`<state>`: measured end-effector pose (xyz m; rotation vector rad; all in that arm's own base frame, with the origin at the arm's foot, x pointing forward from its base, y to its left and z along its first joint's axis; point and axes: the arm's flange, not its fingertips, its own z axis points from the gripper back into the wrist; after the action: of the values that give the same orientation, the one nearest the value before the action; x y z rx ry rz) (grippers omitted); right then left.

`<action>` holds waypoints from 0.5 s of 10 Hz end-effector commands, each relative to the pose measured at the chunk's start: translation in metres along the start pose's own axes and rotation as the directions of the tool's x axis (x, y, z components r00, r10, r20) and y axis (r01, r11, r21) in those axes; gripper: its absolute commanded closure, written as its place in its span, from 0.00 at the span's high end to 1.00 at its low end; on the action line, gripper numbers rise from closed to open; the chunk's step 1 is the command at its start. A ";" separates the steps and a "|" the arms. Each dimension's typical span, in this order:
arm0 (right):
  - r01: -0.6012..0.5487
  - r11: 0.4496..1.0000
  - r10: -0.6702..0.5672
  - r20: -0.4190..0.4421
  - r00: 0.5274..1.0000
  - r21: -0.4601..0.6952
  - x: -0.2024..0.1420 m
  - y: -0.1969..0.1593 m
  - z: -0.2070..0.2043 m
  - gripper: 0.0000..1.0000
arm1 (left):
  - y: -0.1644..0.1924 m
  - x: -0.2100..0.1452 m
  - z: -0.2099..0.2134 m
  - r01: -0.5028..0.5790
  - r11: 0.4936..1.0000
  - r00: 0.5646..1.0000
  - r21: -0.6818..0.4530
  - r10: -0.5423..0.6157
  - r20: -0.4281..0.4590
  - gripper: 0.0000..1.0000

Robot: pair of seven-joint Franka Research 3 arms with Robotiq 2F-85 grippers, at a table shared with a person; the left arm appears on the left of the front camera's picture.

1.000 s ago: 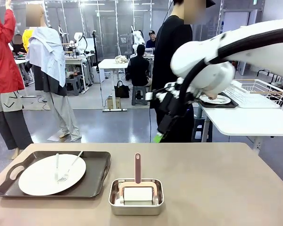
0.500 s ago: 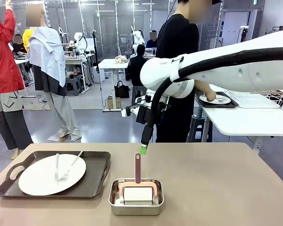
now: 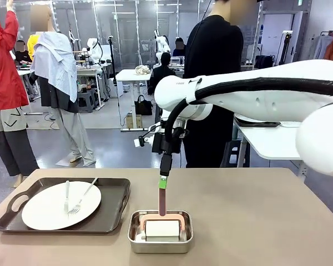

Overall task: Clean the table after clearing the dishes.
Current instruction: When the left (or right) Handle tray is removed, use the left hand (or right hand) to clean the left (or right) side of the table with the Lint Roller.

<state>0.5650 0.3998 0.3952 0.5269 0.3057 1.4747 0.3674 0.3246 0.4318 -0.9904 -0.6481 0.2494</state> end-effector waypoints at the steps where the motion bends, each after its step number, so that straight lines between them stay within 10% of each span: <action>1: -0.005 1.000 0.007 -0.071 0.997 0.027 0.014 -0.008 -0.001 1.00 | 0.000 0.001 0.004 0.001 1.000 1.000 -0.011 -0.001 -0.003 1.00; 5: -0.004 0.997 0.018 -0.182 0.983 0.073 0.018 -0.007 -0.017 0.90 | 0.000 0.001 0.004 0.001 1.000 1.000 -0.011 -0.001 -0.003 1.00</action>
<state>0.5518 0.4095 0.3695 0.4955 0.4781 1.5235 0.3674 0.3246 0.4318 -0.9904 -0.6481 0.2494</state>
